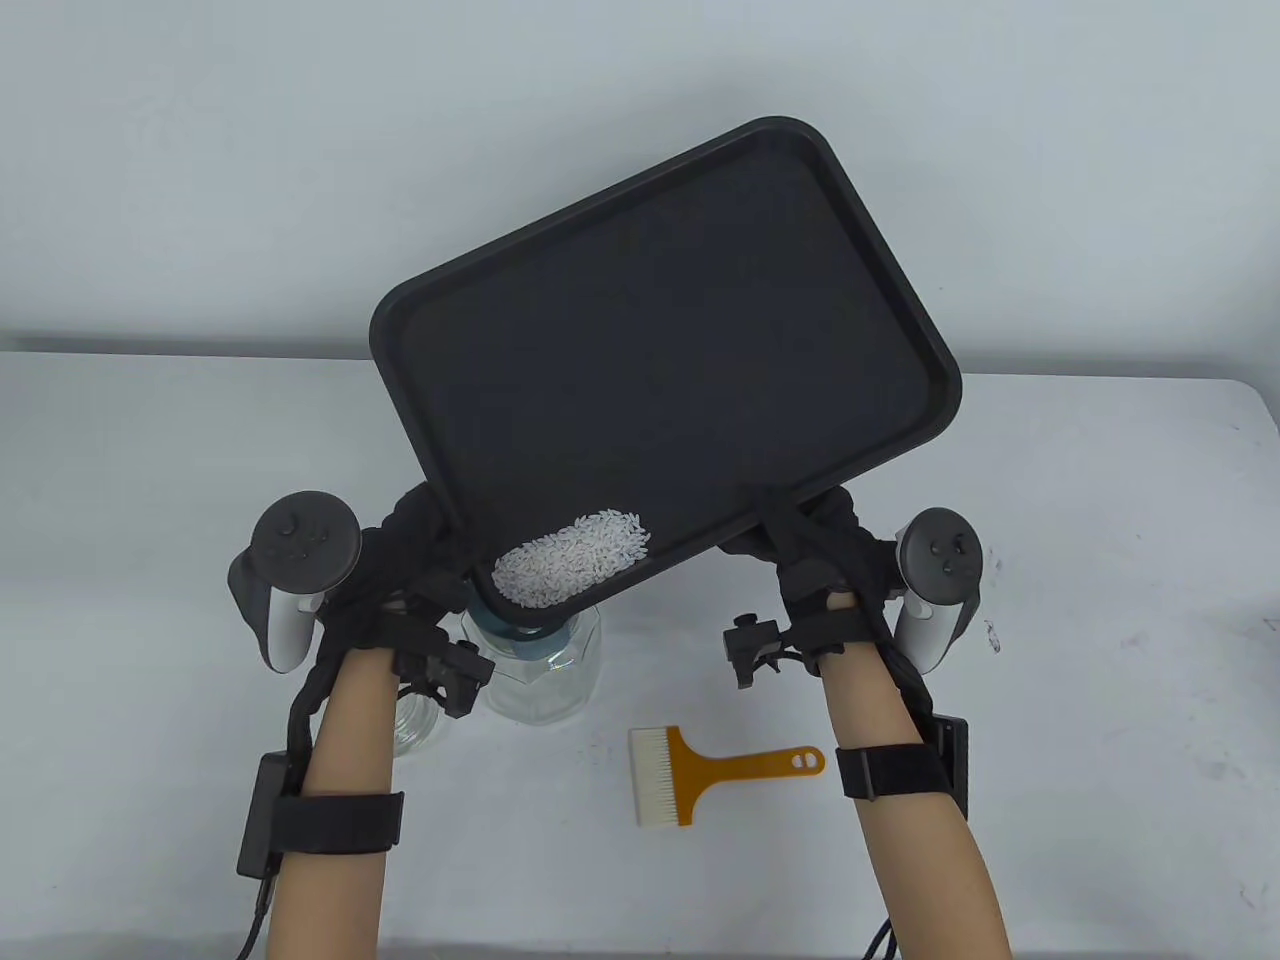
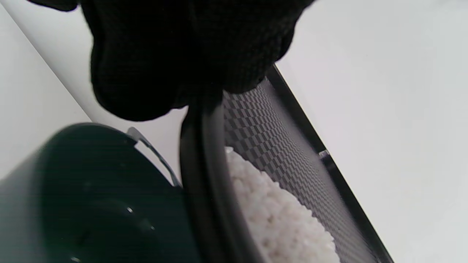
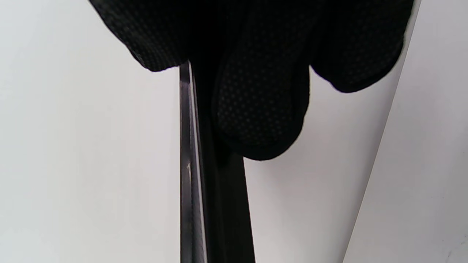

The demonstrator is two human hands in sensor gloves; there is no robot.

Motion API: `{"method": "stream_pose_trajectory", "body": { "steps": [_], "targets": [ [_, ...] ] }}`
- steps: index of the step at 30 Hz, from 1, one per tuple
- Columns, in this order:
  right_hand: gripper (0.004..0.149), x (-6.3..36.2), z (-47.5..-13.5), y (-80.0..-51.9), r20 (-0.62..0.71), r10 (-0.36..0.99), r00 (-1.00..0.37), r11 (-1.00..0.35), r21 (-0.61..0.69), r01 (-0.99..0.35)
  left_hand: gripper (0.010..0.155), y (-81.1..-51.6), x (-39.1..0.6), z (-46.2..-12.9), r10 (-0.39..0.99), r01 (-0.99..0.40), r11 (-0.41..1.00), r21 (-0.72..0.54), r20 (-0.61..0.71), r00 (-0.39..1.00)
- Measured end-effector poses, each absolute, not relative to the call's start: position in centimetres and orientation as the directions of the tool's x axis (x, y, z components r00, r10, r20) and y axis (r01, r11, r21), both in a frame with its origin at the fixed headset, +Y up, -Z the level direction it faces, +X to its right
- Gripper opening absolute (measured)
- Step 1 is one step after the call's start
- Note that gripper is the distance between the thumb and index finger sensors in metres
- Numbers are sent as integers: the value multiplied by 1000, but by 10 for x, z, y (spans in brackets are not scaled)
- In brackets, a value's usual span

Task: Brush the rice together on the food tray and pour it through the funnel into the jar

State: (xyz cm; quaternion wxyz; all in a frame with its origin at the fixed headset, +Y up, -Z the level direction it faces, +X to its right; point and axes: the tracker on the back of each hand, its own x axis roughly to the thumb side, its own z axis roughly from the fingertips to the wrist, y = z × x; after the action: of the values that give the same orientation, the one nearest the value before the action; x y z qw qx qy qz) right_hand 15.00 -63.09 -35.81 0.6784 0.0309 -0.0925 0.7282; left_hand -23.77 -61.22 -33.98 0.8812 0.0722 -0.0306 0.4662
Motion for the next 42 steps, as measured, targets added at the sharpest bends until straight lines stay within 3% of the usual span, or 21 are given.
{"method": "stream_pose_trajectory", "body": {
  "steps": [13,25,33,42],
  "targets": [
    [48,139,-364,-628,208,971,-119,-102,-94,-990,68,-631,-241,-345,744,-753,638,160,124,656],
    [47,130,-348,-604,410,880,-239,-206,-123,-971,67,-642,-240,-339,738,-745,621,246,139,661],
    [47,124,-329,-591,589,751,-298,-255,-157,-954,67,-639,-239,-332,722,-726,612,313,153,674],
    [46,128,-316,-590,630,708,-319,-257,-191,-948,65,-630,-234,-324,699,-702,615,360,165,696]
  ]
}}
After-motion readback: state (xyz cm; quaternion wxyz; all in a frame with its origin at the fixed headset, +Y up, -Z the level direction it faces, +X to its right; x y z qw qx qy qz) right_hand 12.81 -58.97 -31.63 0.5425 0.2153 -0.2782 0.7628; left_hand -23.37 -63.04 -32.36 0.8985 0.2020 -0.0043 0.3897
